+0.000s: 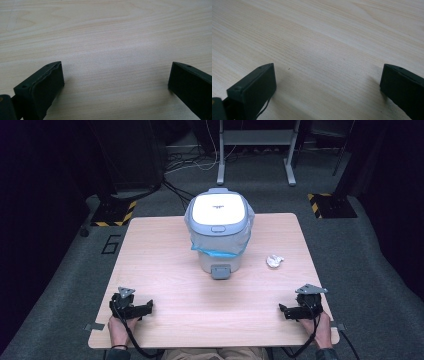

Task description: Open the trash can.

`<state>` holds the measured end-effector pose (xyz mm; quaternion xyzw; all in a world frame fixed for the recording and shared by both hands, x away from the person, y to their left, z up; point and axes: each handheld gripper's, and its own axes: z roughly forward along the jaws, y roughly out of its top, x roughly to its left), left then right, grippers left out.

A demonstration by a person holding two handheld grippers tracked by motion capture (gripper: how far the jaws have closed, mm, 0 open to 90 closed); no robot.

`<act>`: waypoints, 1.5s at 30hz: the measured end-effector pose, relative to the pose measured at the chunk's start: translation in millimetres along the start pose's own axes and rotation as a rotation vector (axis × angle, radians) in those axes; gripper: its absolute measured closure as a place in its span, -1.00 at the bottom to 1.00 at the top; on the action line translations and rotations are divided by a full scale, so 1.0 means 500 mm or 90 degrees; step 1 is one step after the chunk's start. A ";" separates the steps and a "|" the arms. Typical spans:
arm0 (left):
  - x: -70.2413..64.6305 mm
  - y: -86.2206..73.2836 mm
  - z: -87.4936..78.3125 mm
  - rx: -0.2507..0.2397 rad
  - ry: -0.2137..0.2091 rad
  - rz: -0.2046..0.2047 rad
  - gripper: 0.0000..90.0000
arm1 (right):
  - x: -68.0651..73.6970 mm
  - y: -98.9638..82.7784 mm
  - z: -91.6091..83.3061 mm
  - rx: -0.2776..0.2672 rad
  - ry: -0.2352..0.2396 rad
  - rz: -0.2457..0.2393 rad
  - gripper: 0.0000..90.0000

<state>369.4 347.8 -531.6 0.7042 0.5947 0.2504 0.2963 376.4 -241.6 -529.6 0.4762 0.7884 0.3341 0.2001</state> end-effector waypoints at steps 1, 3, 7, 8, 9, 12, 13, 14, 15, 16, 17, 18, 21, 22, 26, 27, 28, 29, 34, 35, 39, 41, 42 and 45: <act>-0.001 0.001 0.000 0.000 0.000 0.001 -1.00 | 0.000 0.000 0.000 0.001 0.002 0.002 -1.00; -0.003 0.001 -0.003 -0.006 0.008 0.001 -1.00 | -0.001 0.000 0.000 0.002 0.005 0.000 -1.00; -0.007 0.005 -0.008 -0.014 0.002 0.001 -1.00 | -0.001 0.001 0.000 0.002 0.005 -0.001 -1.00; -0.008 0.006 -0.009 -0.014 -0.001 -0.002 -0.99 | -0.001 0.001 0.000 0.002 0.006 -0.002 -1.00; -0.009 0.007 -0.010 -0.015 -0.004 -0.001 -0.99 | -0.001 0.001 0.000 0.002 0.005 -0.001 -1.00; -0.013 0.017 -0.015 -0.012 -0.019 0.002 -0.99 | -0.001 0.001 0.000 0.002 0.005 0.000 -1.00; -0.013 0.017 -0.015 -0.012 -0.019 0.002 -0.99 | -0.001 0.001 0.000 0.002 0.005 0.000 -1.00; -0.015 0.025 -0.018 -0.016 -0.026 0.006 -0.99 | -0.001 0.001 0.000 0.002 0.006 0.000 -1.00; -0.017 0.028 -0.019 -0.021 -0.030 0.000 -0.98 | -0.001 0.001 0.000 0.002 0.006 -0.001 -1.00; -0.019 0.031 -0.020 -0.025 -0.034 0.003 -0.98 | -0.001 0.001 0.000 0.002 0.006 -0.001 -1.00; -0.019 0.031 -0.020 -0.025 -0.034 0.003 -0.97 | -0.001 0.001 0.000 0.002 0.006 -0.001 -1.00; -0.020 0.035 -0.022 -0.028 -0.040 0.007 -0.97 | -0.001 0.001 0.000 0.002 0.007 0.000 -1.00; -0.025 0.044 -0.023 -0.030 -0.050 0.013 -0.97 | -0.001 0.001 0.000 0.002 0.006 -0.001 -1.00; -0.027 0.048 -0.022 -0.032 -0.051 0.017 -0.97 | -0.001 0.000 0.000 0.002 0.006 -0.001 -1.00; -0.036 0.062 -0.025 -0.034 -0.060 0.032 -0.97 | -0.002 0.001 0.000 0.000 0.006 -0.003 -1.00; -0.038 0.065 -0.025 -0.037 -0.060 0.031 -0.97 | -0.002 0.001 0.000 0.001 0.006 -0.005 -1.00; -0.038 0.068 -0.027 -0.038 -0.063 0.034 -0.97 | -0.003 0.001 0.000 0.001 0.006 -0.005 -1.00; -0.040 0.071 -0.028 -0.039 -0.065 0.034 -0.97 | -0.003 0.001 0.000 0.001 0.007 -0.005 -1.00; -0.047 0.085 -0.028 -0.043 -0.092 0.031 -0.98 | -0.003 0.001 -0.001 0.001 0.007 -0.004 -1.00; -0.049 0.087 -0.028 -0.044 -0.093 0.033 -0.98 | -0.003 0.001 -0.001 0.001 0.007 -0.004 -0.99; -0.057 0.098 -0.028 -0.043 -0.099 0.042 -0.98 | -0.003 0.001 -0.001 0.000 0.007 -0.003 -0.99; -0.060 0.101 -0.028 -0.048 -0.101 0.045 -0.98 | -0.003 0.001 -0.001 0.000 0.007 -0.003 -0.99; -0.063 0.104 -0.029 -0.050 -0.100 0.045 -0.98 | -0.003 0.001 -0.001 0.000 0.007 -0.003 -0.99; -0.069 0.111 -0.028 -0.046 -0.106 0.050 -0.98 | -0.003 0.001 -0.001 0.000 0.008 -0.005 -0.99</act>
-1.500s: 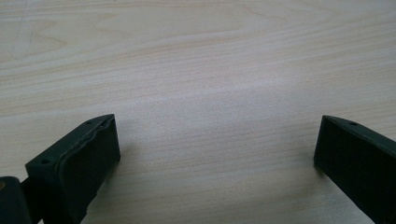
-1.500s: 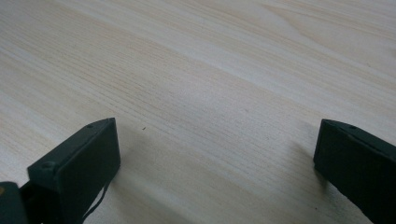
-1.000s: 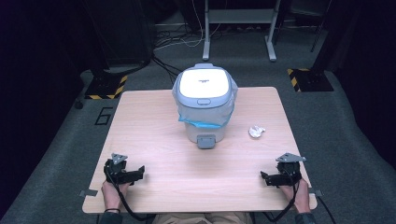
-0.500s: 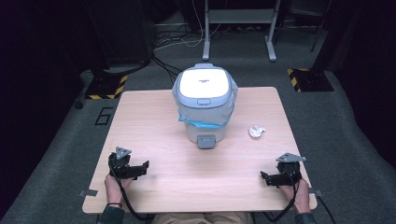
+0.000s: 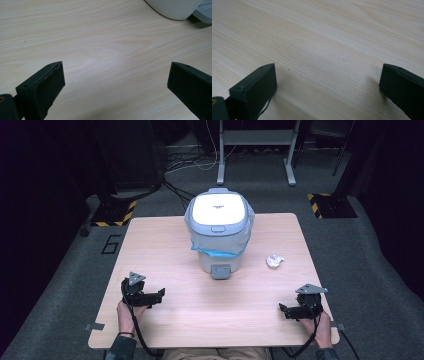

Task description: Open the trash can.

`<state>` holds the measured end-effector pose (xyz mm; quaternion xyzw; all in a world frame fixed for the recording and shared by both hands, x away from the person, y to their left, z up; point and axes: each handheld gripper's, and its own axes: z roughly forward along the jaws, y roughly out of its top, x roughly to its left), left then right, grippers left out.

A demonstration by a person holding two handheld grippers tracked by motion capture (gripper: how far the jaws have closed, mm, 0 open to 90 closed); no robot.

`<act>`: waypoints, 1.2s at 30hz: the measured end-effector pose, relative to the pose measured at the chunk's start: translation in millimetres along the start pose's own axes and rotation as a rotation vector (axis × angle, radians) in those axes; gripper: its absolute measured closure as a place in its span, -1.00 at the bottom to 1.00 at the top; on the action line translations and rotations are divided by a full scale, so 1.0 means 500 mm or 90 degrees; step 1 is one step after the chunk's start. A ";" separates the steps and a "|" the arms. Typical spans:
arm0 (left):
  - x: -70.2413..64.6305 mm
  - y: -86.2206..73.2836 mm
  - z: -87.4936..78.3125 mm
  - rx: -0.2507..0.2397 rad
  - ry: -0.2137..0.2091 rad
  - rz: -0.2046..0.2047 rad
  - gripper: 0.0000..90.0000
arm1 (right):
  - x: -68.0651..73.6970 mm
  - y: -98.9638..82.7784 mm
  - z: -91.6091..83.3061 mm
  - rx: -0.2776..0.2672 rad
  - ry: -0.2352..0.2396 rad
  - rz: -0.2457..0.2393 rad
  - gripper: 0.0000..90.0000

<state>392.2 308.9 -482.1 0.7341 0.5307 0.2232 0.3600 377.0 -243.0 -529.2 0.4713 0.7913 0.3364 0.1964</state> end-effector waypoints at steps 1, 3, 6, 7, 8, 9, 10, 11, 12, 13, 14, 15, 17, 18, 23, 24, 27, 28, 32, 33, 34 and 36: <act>-0.001 0.002 0.001 0.000 0.000 0.005 -0.98 | 0.000 0.000 0.000 0.000 0.000 0.000 -0.99; -0.004 0.009 0.004 0.000 -0.003 0.009 -0.98 | 0.000 0.000 0.000 -0.001 0.000 0.000 -0.98; -0.010 0.019 0.004 -0.005 -0.009 0.015 -0.97 | 0.001 0.000 0.001 -0.002 -0.004 0.004 -0.98; -0.013 0.022 0.004 -0.007 -0.009 0.020 -0.97 | 0.000 0.000 0.000 -0.001 -0.003 0.001 -0.98; -0.014 0.026 0.004 -0.008 -0.011 0.022 -0.97 | 0.001 0.000 0.000 -0.002 -0.005 0.003 -0.98; -0.016 0.028 0.005 -0.008 -0.015 0.023 -0.96 | 0.000 0.000 0.000 -0.003 -0.005 0.003 -0.98; -0.019 0.034 0.008 -0.009 -0.018 0.026 -0.96 | 0.000 0.000 -0.001 -0.001 -0.002 0.005 -0.97; -0.020 0.036 0.010 -0.008 -0.019 0.027 -0.96 | 0.000 0.000 0.000 -0.001 -0.003 0.002 -0.97; -0.020 0.036 0.010 -0.008 -0.019 0.027 -0.96 | 0.000 0.000 -0.001 0.000 -0.001 0.004 -0.97; -0.024 0.041 0.013 -0.008 -0.021 0.033 -0.96 | 0.000 0.000 0.000 -0.001 -0.003 0.003 -0.97; -0.026 0.043 0.015 -0.006 -0.023 0.036 -0.96 | 0.000 0.000 -0.001 -0.001 -0.003 0.003 -0.97; -0.026 0.043 0.015 -0.006 -0.023 0.036 -0.96 | 0.000 0.000 -0.001 -0.001 -0.003 0.003 -0.97; -0.032 0.048 0.018 -0.008 -0.027 0.040 -0.96 | 0.000 0.000 -0.001 -0.001 -0.001 0.004 -0.97; -0.036 0.051 0.021 -0.009 -0.031 0.040 -0.96 | -0.001 0.000 0.000 -0.002 -0.004 0.000 -0.97; -0.045 0.061 0.030 -0.006 -0.037 0.049 -0.96 | -0.001 0.000 0.000 -0.002 -0.001 0.000 -0.97; -0.048 0.063 0.032 -0.006 -0.039 0.051 -0.96 | -0.001 0.000 0.000 -0.002 -0.003 0.000 -0.97; -0.057 0.072 0.037 -0.008 -0.046 0.056 -0.96 | -0.001 0.000 0.000 -0.002 -0.003 0.000 -0.97; -0.059 0.074 0.039 -0.009 -0.047 0.056 -0.96 | -0.001 0.000 0.000 -0.002 -0.003 0.000 -0.97; -0.073 0.089 0.047 -0.004 -0.056 0.073 -0.97 | 0.000 0.000 -0.001 -0.001 -0.001 0.004 -0.97; -0.073 0.089 0.047 -0.004 -0.056 0.073 -0.97 | 0.000 0.000 -0.001 -0.001 -0.001 0.004 -0.97; -0.076 0.092 0.048 -0.005 -0.058 0.080 -0.97 | 0.000 0.000 -0.001 -0.001 -0.001 0.004 -0.97; -0.082 0.098 0.051 -0.003 -0.064 0.087 -0.97 | 0.000 0.000 0.000 -0.002 -0.001 0.001 -0.97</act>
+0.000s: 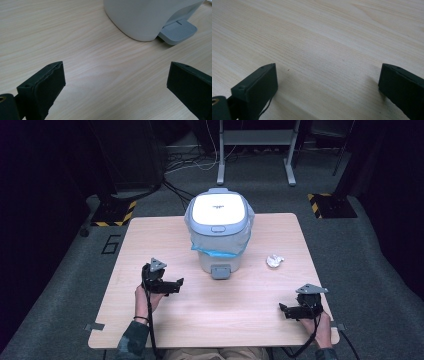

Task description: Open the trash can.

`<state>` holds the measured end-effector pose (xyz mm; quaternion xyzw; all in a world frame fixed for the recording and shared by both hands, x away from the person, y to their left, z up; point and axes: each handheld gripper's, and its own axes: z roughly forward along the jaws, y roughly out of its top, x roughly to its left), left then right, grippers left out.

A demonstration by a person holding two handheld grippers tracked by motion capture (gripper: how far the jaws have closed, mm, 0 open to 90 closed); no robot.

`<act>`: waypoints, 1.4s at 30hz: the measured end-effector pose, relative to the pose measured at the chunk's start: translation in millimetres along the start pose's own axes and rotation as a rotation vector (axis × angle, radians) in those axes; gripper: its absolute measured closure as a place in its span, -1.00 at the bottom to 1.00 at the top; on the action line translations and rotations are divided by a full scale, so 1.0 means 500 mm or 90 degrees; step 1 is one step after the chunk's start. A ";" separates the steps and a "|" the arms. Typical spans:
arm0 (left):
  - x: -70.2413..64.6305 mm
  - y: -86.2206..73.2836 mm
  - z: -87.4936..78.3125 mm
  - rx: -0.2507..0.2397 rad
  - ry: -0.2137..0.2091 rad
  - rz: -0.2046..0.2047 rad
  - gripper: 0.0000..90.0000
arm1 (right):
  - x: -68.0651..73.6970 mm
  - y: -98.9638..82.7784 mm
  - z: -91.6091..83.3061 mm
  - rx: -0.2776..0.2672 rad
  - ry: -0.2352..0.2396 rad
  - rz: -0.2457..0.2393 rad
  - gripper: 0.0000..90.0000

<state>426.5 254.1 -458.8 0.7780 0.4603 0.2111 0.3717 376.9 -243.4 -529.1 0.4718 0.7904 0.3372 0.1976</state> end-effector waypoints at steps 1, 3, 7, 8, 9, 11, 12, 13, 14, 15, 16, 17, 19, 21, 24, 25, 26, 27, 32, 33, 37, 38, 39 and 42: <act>-0.005 0.005 0.002 0.002 -0.002 0.007 -0.97 | 0.001 0.000 0.001 -0.002 -0.002 0.003 -0.97; -0.008 0.007 0.004 0.002 -0.005 0.005 -0.97 | 0.000 0.000 0.000 -0.001 -0.002 0.000 -0.97; -0.016 0.016 0.016 0.006 -0.015 0.014 -0.97 | 0.000 0.000 0.000 0.000 0.000 0.002 -0.97; -0.018 0.019 0.019 0.006 -0.014 0.018 -0.97 | 0.001 0.000 0.000 -0.001 0.000 0.003 -0.96; -0.022 0.022 0.022 0.006 -0.016 0.019 -0.97 | 0.001 0.000 0.000 -0.002 -0.004 0.003 -0.96; -0.028 0.028 0.026 0.007 -0.019 0.024 -0.97 | 0.001 0.000 0.000 -0.003 -0.004 0.002 -0.96; -0.030 0.030 0.027 0.007 -0.021 0.024 -0.97 | 0.001 0.000 0.000 -0.002 -0.003 0.003 -0.96; -0.033 0.033 0.030 0.008 -0.022 0.031 -0.97 | 0.001 0.000 0.000 -0.003 -0.004 0.004 -0.96; -0.037 0.035 0.032 0.010 -0.023 0.032 -0.97 | 0.001 0.000 0.001 -0.003 -0.004 0.002 -0.96; -0.040 0.037 0.035 0.009 -0.023 0.034 -0.97 | 0.001 0.000 0.001 -0.003 -0.004 0.002 -0.96; -0.043 0.039 0.037 0.014 -0.026 0.036 -0.97 | 0.001 0.000 0.000 -0.003 -0.004 0.002 -0.96; -0.044 0.041 0.040 0.018 -0.027 0.043 -0.97 | 0.001 0.000 0.000 -0.003 -0.004 0.002 -0.96; -0.049 0.045 0.045 0.013 -0.032 0.038 -0.97 | 0.001 0.000 0.001 -0.003 -0.004 0.002 -0.96; -0.052 0.050 0.047 0.018 -0.035 0.048 -0.97 | 0.001 0.000 0.000 -0.003 -0.004 0.002 -0.96; -0.061 0.055 0.051 0.020 -0.040 0.057 -0.97 | 0.001 0.000 0.001 -0.003 -0.004 0.002 -0.96; -0.063 0.057 0.053 0.023 -0.042 0.063 -0.97 | 0.001 0.000 0.000 -0.003 -0.004 0.002 -0.96; -0.067 0.058 0.055 0.023 -0.044 0.063 -0.98 | 0.001 0.000 0.000 -0.003 -0.004 0.002 -0.96; -0.070 0.059 0.058 0.022 -0.047 0.060 -0.98 | 0.001 0.000 0.000 -0.003 -0.004 0.002 -0.96; -0.082 0.065 0.068 0.020 -0.055 0.060 -0.99 | 0.000 0.000 0.000 -0.002 -0.002 -0.004 -0.95; -0.087 0.067 0.071 0.019 -0.060 0.060 -1.00 | 0.000 0.000 0.000 -0.002 -0.002 -0.004 -0.96; -0.101 0.071 0.078 0.023 -0.066 0.071 -1.00 | 0.001 0.000 0.000 -0.001 -0.002 -0.002 -0.95; -0.103 0.071 0.080 0.023 -0.069 0.075 -0.96 | -0.001 0.000 0.000 -0.002 -0.002 -0.007 -0.95; -0.107 0.071 0.082 0.025 -0.074 0.077 -0.96 | -0.001 0.000 0.000 -0.002 -0.002 -0.007 -0.95; -0.123 0.071 0.086 0.016 -0.099 0.089 -0.27 | 0.001 -0.001 -0.001 -0.001 -0.002 0.001 -0.94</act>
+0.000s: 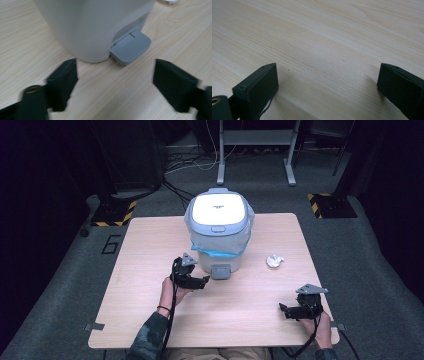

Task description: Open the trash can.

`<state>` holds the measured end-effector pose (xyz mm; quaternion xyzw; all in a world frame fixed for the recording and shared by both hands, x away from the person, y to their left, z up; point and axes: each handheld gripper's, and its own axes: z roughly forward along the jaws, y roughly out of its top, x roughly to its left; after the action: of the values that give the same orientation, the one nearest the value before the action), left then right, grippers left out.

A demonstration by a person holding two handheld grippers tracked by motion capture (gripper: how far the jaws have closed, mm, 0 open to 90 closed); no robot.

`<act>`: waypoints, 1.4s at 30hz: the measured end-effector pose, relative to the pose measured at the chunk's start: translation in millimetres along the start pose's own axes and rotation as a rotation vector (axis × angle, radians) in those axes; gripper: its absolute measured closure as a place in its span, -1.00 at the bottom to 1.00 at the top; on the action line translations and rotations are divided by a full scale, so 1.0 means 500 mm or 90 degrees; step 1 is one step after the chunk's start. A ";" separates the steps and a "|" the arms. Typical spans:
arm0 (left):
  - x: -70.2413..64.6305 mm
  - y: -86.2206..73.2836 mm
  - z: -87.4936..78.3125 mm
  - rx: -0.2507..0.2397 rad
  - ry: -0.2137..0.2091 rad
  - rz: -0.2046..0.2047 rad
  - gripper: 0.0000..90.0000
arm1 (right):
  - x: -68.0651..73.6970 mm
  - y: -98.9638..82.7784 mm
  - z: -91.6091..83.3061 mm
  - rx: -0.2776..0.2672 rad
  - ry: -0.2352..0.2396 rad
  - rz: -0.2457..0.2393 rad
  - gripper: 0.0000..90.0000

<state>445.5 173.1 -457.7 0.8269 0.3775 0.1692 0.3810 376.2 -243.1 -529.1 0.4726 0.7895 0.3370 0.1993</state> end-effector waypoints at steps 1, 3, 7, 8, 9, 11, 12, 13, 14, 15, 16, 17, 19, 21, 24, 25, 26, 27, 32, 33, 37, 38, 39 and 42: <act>-0.004 0.001 0.002 0.000 -0.001 0.004 -0.10 | 0.000 0.000 0.000 0.000 0.000 0.000 -0.94; -0.008 0.003 0.004 -0.001 -0.005 0.012 0.17 | 0.000 0.000 0.000 0.000 -0.001 0.000 -0.94; -0.022 0.004 0.020 -0.004 -0.005 0.026 0.47 | 0.000 0.000 0.000 0.000 -0.001 0.000 -0.94; -0.024 0.004 0.025 -0.007 -0.006 0.030 0.60 | 0.000 0.000 0.000 0.000 -0.001 0.000 -0.94; -0.024 0.004 0.029 -0.006 -0.006 0.034 0.74 | 0.000 0.000 0.000 0.000 -0.001 0.001 -0.94; -0.029 0.004 0.040 -0.016 -0.008 0.033 0.98 | 0.001 0.000 0.001 -0.003 -0.004 0.007 -0.93; -0.031 0.005 0.046 -0.017 -0.007 0.036 1.00 | 0.001 0.000 0.000 -0.003 -0.003 0.006 -0.93; -0.036 0.006 0.055 -0.024 -0.002 0.042 1.00 | 0.001 0.000 0.000 -0.003 -0.004 0.007 -0.92; -0.039 0.006 0.059 -0.028 0.003 0.047 1.00 | 0.000 0.000 0.000 -0.003 -0.003 0.005 -0.92; -0.039 0.006 0.059 -0.028 0.003 0.047 1.00 | 0.000 0.000 0.000 -0.003 -0.003 0.005 -0.92; -0.044 0.007 0.069 -0.032 0.011 0.052 1.00 | 0.000 0.000 0.000 -0.004 -0.004 0.007 -0.92; -0.044 0.007 0.069 -0.032 0.011 0.052 1.00 | 0.000 0.000 0.000 -0.004 -0.004 0.007 -0.92; -0.050 0.006 0.086 -0.040 0.020 0.061 1.00 | 0.000 0.000 0.000 -0.004 -0.004 0.007 -0.92; -0.055 0.003 0.098 -0.056 0.030 0.063 1.00 | 0.000 0.000 0.000 -0.004 -0.004 0.007 -0.92; -0.060 0.002 0.119 -0.064 0.050 0.079 1.00 | 0.000 0.000 0.000 -0.002 -0.004 0.009 -0.92; -0.064 0.001 0.133 -0.058 0.062 0.091 1.00 | 0.000 0.000 0.000 -0.003 -0.004 0.008 -0.91; -0.064 0.001 0.133 -0.058 0.062 0.091 1.00 | 0.000 0.000 0.000 -0.003 -0.004 0.008 -0.91; -0.067 -0.002 0.144 -0.062 0.069 0.093 1.00 | 0.000 0.000 0.000 -0.005 -0.005 0.009 -0.91; -0.064 -0.005 0.147 -0.067 0.066 0.076 1.00 | 0.000 0.000 0.000 -0.006 -0.005 0.009 -0.91; -0.067 -0.005 0.147 -0.063 0.072 0.077 1.00 | 0.000 0.000 0.000 -0.006 -0.005 0.009 -0.91; -0.067 -0.007 0.149 -0.064 0.073 0.086 1.00 | 0.000 0.000 0.000 -0.006 -0.006 0.010 -0.90; -0.066 -0.010 0.149 -0.069 0.071 0.078 1.00 | 0.000 0.000 0.000 -0.005 -0.007 0.009 -0.90; -0.065 -0.014 0.150 -0.074 0.068 0.075 1.00 | 0.000 0.000 0.000 -0.006 -0.008 0.009 -0.90; -0.070 -0.018 0.152 -0.073 0.079 0.088 1.00 | 0.000 0.000 -0.001 -0.005 -0.002 0.008 -0.90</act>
<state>461.1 112.4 -514.2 0.8158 0.3318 0.2672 0.3911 375.9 -243.5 -528.9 0.4773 0.7849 0.3406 0.2001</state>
